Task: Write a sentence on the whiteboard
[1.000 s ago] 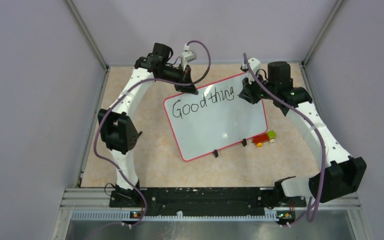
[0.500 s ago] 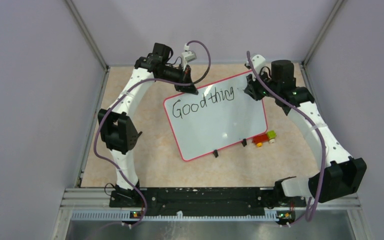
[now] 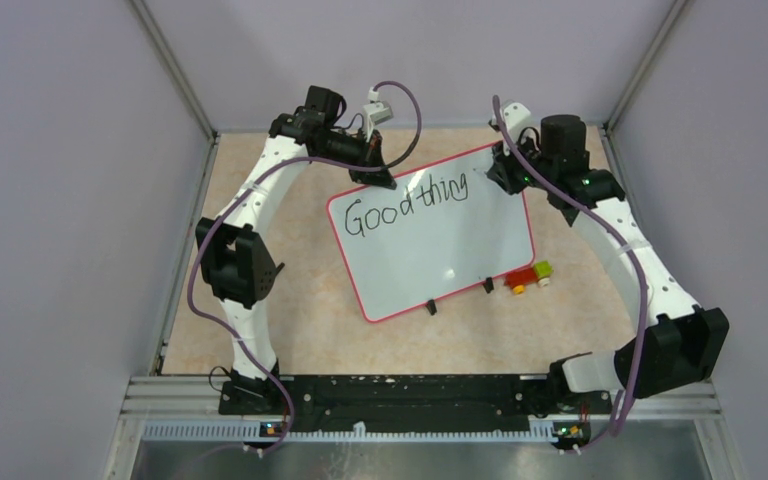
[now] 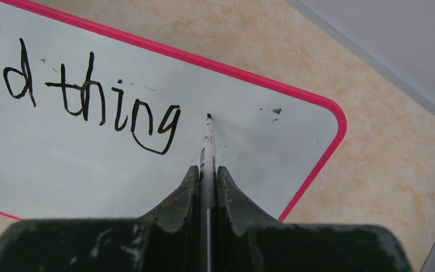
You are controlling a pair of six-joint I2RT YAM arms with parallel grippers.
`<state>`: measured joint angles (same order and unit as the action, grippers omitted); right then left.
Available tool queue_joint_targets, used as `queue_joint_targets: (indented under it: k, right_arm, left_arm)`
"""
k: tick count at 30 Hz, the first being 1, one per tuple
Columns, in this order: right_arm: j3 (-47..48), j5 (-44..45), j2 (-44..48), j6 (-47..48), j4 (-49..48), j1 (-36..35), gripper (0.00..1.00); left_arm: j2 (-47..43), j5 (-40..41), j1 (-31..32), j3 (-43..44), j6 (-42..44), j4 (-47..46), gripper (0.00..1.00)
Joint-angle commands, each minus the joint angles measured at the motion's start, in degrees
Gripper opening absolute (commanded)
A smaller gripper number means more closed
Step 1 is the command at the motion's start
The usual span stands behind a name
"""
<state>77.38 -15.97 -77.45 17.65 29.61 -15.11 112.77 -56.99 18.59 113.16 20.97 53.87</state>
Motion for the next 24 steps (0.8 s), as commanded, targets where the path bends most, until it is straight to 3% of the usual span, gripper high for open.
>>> queue_joint_targets:
  k: [1,24]
  right_arm:
    - [3.19,-1.56,-0.85,-1.10,-2.03,0.46,0.00]
    - [-1.64,-2.97,0.75,1.51,0.94,-0.36,0.00]
  left_arm:
    - [0.59,3.02,1.54,-0.53,4.95,0.84,0.00]
    - [0.80,3.29,1.53,-0.55,4.87,0.83,0.00]
